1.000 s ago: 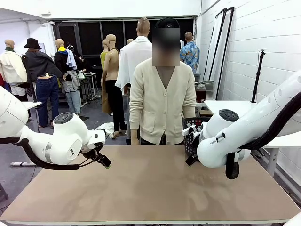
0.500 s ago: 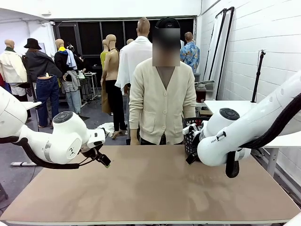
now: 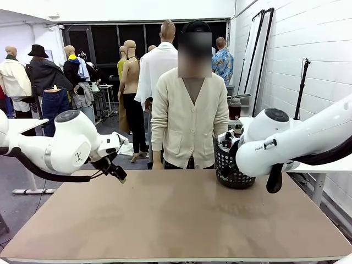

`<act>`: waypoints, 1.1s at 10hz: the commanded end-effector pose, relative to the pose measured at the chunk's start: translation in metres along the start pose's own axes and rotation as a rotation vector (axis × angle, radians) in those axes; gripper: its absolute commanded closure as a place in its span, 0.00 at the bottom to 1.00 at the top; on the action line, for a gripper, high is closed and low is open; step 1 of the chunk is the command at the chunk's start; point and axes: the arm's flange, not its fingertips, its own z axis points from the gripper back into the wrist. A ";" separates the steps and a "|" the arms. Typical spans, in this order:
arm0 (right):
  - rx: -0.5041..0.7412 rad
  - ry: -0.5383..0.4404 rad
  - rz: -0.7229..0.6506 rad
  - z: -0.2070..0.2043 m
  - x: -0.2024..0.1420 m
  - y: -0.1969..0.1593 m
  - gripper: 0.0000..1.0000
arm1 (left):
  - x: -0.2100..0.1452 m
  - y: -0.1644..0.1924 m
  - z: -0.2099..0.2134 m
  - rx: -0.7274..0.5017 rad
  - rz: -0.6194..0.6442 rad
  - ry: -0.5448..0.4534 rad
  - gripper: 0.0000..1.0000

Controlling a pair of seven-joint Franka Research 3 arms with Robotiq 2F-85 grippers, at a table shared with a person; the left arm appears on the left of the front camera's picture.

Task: Fold the training pants.
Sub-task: Grab both ends of the Training pants handed by a person.

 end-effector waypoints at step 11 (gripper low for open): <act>-0.055 -0.127 0.017 0.103 0.013 -0.011 0.00 | 0.009 -0.005 0.112 0.012 0.008 -0.140 0.00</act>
